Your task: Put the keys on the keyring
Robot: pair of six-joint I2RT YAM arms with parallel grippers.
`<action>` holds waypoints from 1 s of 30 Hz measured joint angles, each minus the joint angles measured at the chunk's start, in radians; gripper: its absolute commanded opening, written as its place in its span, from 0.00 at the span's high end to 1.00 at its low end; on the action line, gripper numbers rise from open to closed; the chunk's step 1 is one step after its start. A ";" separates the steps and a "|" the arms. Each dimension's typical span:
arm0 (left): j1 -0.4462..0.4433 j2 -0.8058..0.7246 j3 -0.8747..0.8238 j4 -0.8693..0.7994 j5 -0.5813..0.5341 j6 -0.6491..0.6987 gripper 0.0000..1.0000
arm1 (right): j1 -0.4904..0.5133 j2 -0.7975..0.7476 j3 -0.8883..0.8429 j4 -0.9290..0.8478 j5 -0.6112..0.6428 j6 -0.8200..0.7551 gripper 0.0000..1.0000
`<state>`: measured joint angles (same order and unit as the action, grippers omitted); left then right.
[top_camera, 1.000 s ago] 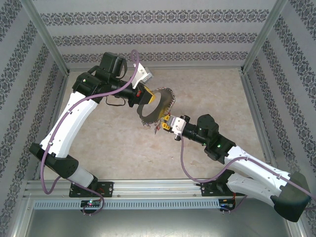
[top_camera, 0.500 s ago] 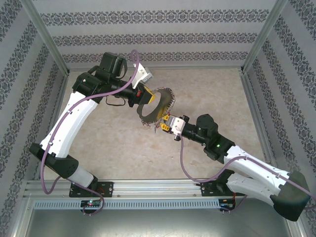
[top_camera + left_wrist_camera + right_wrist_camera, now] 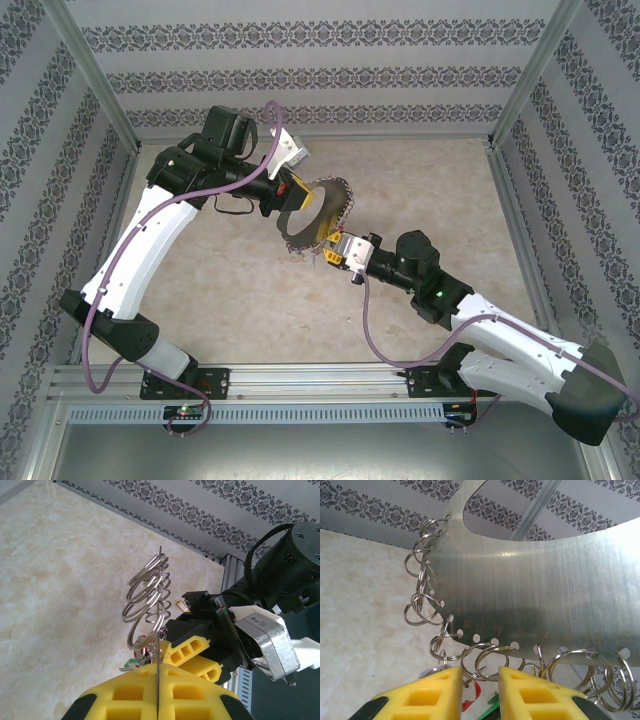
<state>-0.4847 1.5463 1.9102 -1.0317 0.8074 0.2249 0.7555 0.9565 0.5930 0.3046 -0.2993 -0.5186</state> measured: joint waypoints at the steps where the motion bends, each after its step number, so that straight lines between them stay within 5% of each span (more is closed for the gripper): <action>1: 0.000 0.000 0.000 0.000 0.000 0.000 1.00 | 0.000 0.000 0.000 0.000 0.000 0.001 0.72; 30: 0.000 0.000 0.000 0.023 -0.016 0.000 1.00 | 0.028 0.034 0.000 0.071 0.120 0.022 0.72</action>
<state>-0.4847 1.5463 1.9102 -1.0084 0.7914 0.2249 0.7837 0.9901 0.5926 0.3752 -0.1795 -0.4965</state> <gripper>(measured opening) 0.047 0.281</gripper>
